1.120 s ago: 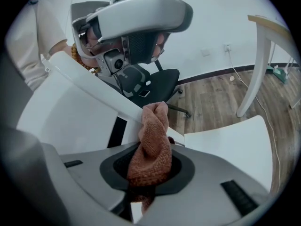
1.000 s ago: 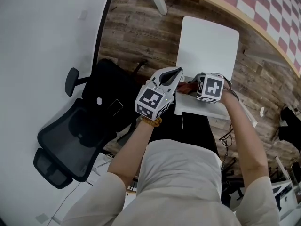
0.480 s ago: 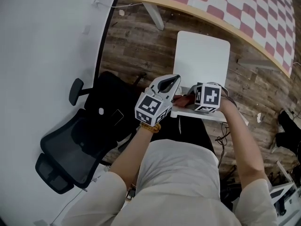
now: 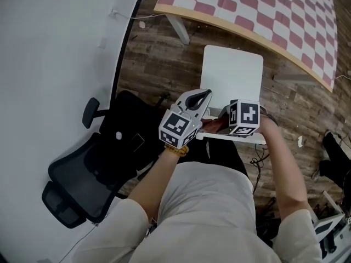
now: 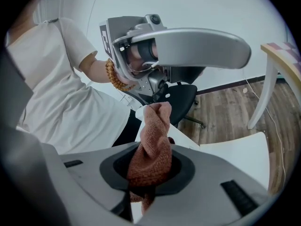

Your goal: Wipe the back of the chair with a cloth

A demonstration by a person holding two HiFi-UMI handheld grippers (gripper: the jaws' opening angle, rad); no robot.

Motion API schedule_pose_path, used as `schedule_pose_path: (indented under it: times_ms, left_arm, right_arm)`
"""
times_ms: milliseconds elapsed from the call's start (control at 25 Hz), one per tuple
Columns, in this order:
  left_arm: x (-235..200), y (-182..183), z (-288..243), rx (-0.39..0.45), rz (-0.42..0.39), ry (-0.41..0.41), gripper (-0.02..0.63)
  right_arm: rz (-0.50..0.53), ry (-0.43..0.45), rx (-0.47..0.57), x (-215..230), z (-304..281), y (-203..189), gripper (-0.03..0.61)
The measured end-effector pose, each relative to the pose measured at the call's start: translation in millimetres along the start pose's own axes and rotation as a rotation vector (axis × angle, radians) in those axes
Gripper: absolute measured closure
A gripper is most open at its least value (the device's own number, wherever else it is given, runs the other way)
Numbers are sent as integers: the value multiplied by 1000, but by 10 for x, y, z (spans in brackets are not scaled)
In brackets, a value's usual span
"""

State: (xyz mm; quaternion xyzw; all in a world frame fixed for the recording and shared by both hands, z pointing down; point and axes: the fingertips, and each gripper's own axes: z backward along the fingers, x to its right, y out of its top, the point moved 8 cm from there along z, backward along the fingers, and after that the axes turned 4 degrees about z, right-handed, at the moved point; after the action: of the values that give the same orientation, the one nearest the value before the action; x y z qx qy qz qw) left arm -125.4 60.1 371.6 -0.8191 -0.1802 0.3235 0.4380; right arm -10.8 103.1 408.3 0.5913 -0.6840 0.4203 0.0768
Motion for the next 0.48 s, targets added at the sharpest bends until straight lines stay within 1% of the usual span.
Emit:
schedule_pose_path:
  times_ms: [200, 360, 480]
  left_arm:
    - [2, -57, -64, -10, 5, -11, 603]
    - [-28, -127, -189, -33, -5, -27, 603]
    - [-45, -167, -287, -37, -7, -40, 603]
  right_arm:
    - [-25, 1, 22, 68, -34, -88, 494]
    - [-42, -4, 5, 176, -120, -203, 494]
    - [-49, -25, -12, 281, -203, -307, 494]
